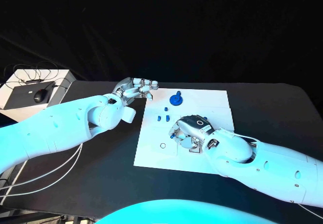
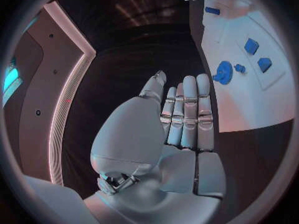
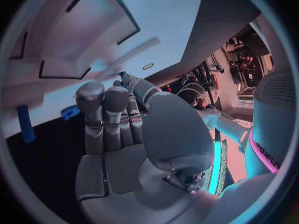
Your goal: Assemble the parts on the task board
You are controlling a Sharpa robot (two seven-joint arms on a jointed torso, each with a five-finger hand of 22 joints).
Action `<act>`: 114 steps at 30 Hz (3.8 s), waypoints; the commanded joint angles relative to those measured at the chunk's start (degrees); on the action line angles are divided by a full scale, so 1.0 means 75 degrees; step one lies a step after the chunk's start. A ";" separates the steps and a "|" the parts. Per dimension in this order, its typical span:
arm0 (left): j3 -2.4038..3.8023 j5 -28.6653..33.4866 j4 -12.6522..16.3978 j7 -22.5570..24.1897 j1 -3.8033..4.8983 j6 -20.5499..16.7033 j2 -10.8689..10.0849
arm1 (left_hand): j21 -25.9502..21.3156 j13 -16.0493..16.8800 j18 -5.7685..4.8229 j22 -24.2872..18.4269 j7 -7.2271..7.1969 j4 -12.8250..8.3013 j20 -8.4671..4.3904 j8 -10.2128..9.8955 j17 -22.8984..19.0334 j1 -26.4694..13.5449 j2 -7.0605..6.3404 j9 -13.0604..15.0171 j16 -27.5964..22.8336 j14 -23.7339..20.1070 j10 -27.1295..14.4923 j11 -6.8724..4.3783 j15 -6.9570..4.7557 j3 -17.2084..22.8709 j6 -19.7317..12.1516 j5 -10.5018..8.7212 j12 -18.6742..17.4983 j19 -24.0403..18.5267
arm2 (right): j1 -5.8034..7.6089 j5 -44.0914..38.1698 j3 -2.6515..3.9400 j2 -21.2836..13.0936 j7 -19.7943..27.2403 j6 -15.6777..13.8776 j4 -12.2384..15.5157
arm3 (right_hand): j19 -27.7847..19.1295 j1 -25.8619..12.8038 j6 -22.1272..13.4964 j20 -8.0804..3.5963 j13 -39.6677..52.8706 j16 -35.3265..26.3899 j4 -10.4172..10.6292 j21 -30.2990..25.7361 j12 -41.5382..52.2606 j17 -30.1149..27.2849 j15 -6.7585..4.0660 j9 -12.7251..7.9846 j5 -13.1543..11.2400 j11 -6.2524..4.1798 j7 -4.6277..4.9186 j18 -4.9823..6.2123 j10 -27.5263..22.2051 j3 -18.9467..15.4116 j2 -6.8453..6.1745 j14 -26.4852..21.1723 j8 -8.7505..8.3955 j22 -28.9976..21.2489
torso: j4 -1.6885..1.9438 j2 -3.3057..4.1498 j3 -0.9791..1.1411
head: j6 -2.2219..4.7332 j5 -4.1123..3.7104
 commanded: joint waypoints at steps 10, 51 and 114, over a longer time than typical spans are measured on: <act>0.0006 0.0013 0.0016 0.0014 0.0006 0.0078 0.0004 | -0.0025 0.0001 0.0015 0.0016 -0.0003 0.0005 0.0032 0.0038 0.0012 0.0021 0.0011 0.0008 -0.0053 -0.0053 -0.0072 0.0020 0.0015 -0.0039 -0.0010 -0.0017 -0.0035 -0.0010 | -0.0009 -0.0224 -0.0004 -0.0006 -0.0038 0.0355 0.0042 | 0.0425 -0.0004 0.0038 -0.0013 0.0010 0.0032 -0.0013 -0.0034 0.0023 -0.0013 -0.0004 0.0006 0.0033 -0.0080 0.0027 0.0090 0.0135 0.0031 0.0065 -0.0021 0.0049 0.0674 | -0.0002 -0.0005 0.0006 | -0.0029 0.0007; 0.0006 0.0012 -0.0015 -0.0022 0.0005 0.0185 -0.0005 | -0.0070 0.0005 0.0012 0.0035 -0.0016 -0.0002 0.0043 0.0043 0.0023 0.0020 0.0017 0.0009 -0.0070 -0.0081 -0.0146 0.0038 0.0030 -0.0053 0.0004 -0.0021 -0.0018 -0.0023 | 0.0308 0.0811 0.0114 -0.1033 0.0192 -0.0680 0.0782 | 0.0437 0.0277 -0.0940 0.0150 0.0011 -0.0183 0.0988 -0.1358 0.0028 -0.0301 0.0141 -0.0153 -0.0294 0.0130 0.0057 0.0313 -0.0679 -0.1629 -0.0557 0.0000 0.0022 0.0263 | -0.0025 -0.0027 0.0009 | 0.0262 -0.0188; 0.0005 0.0018 -0.0085 -0.0007 -0.0001 0.0094 -0.0027 | -0.0275 0.0004 0.0007 -0.0072 -0.0012 -0.0033 0.0053 0.0046 -0.0030 0.0032 0.0054 0.0009 -0.0288 -0.0066 -0.0202 0.0051 0.0041 -0.0061 -0.0010 -0.0020 0.0013 0.0023 | 0.1063 0.0583 0.0104 -0.1227 0.0196 0.1419 -0.0293 | 0.0451 0.0206 -0.0344 0.0041 0.0005 -0.0193 0.1082 -0.0898 0.0023 -0.0080 0.0030 -0.0142 -0.0214 -0.0046 -0.0072 0.0148 -0.0113 -0.1133 -0.0375 0.0004 0.0026 0.0545 | -0.0081 -0.0047 0.0007 | 0.0327 -0.0425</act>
